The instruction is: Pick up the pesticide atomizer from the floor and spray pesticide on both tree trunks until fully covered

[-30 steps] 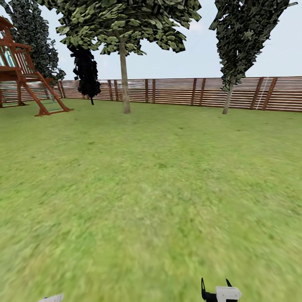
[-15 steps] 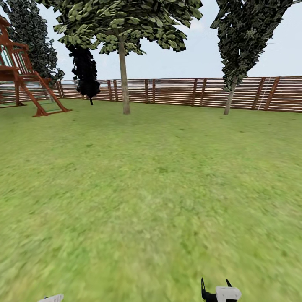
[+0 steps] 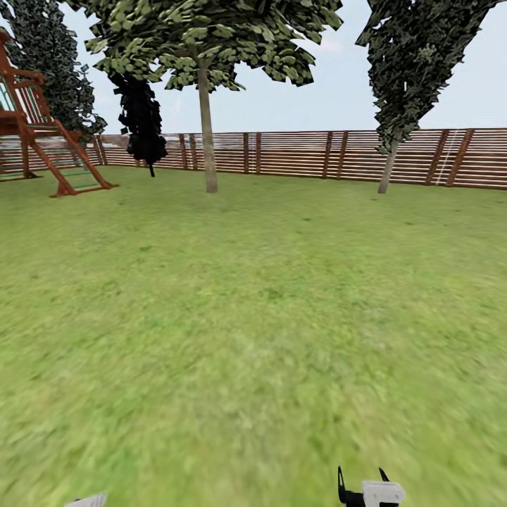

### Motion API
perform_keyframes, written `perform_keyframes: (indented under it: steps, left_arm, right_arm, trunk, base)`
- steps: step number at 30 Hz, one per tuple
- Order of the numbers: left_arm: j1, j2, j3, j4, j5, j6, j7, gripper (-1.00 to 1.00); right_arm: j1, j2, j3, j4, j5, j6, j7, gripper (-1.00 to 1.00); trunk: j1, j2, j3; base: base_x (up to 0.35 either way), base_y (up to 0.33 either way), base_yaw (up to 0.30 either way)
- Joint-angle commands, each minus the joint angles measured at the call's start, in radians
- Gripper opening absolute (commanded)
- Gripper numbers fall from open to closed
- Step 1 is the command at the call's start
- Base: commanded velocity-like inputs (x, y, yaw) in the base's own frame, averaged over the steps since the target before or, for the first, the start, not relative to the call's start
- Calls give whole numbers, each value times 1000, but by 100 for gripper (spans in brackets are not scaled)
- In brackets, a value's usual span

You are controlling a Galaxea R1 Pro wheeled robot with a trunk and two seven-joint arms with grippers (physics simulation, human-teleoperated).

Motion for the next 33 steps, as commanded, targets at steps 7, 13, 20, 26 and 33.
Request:
perform_keyframes:
  steps: [7,13,20,26,33]
  left_arm:
    - [0,-9,0,0,2,1,-3,-100]
    - [0,-19,-1,0,-3,2,-3,-100]
    - [0,-26,0,1,-6,3,-3,-100]
    - [1,-26,0,1,-6,4,-3,-100]
    - [0,-26,0,1,-6,3,-3,-100]
  right_arm:
    - [-1,1,2,-10,0,-2,1,100]
    - [-2,-8,4,-52,4,-3,4,100]
    - [-1,-9,3,-51,5,-2,2,100]
    - [-1,-10,2,-51,3,-3,2,100]
    - [-2,-9,2,-52,2,-6,0,100]
  trunk:
    - [0,0,0]
    - [0,0,0]
    - [0,0,0]
    - [0,0,0]
    - [0,0,0]
  base:
    - [332,0,0]
    - [332,0,0]
    - [332,0,0]
    - [332,0,0]
    - [332,0,32]
